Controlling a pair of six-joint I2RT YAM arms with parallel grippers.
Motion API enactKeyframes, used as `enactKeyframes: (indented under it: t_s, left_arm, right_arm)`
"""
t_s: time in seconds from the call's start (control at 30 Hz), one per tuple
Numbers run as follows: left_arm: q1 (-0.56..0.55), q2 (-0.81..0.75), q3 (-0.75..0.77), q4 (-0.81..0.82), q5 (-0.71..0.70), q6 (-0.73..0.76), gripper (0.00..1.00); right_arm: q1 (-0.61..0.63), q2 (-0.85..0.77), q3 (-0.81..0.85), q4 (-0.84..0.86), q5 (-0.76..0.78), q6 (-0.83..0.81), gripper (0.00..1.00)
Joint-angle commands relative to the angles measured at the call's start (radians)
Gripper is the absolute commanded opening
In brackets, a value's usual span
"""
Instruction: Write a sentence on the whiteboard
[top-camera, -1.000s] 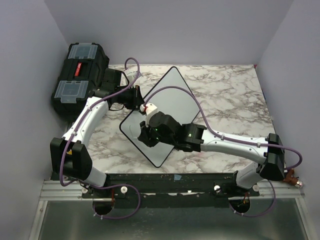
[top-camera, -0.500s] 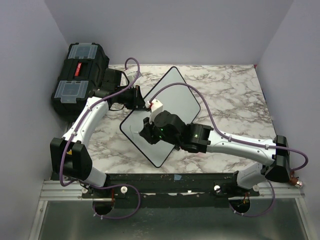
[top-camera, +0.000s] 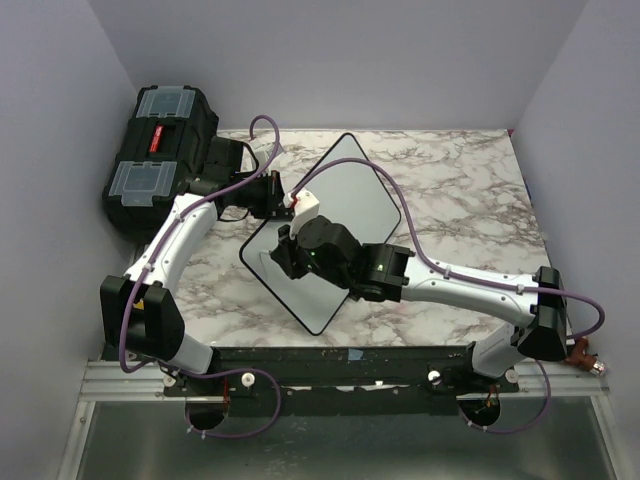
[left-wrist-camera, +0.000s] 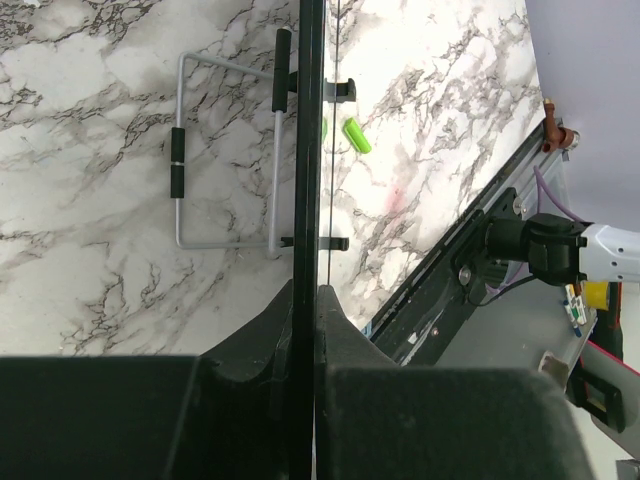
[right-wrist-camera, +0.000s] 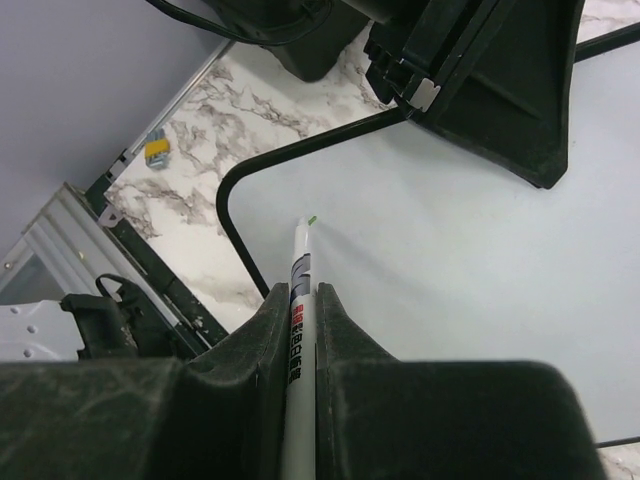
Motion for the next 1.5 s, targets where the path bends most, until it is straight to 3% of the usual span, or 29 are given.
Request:
enactKeyframes:
  t_s: [0.0, 0.73, 1.47]
  left_arm:
    - [0.001, -0.03, 0.012, 0.057, -0.114, 0.049, 0.0]
    - [0.0, -0.032, 0.014, 0.054, -0.116, 0.05, 0.0]
    - [-0.006, -0.028, 0.017, 0.052, -0.117, 0.05, 0.0]
  right_arm:
    - [0.006, 0.033, 0.031, 0.018, 0.042, -0.012, 0.01]
    - [0.006, -0.033, -0.156, -0.028, 0.07, 0.08, 0.01]
    - [-0.001, 0.071, 0.035, -0.037, 0.194, 0.02, 0.01]
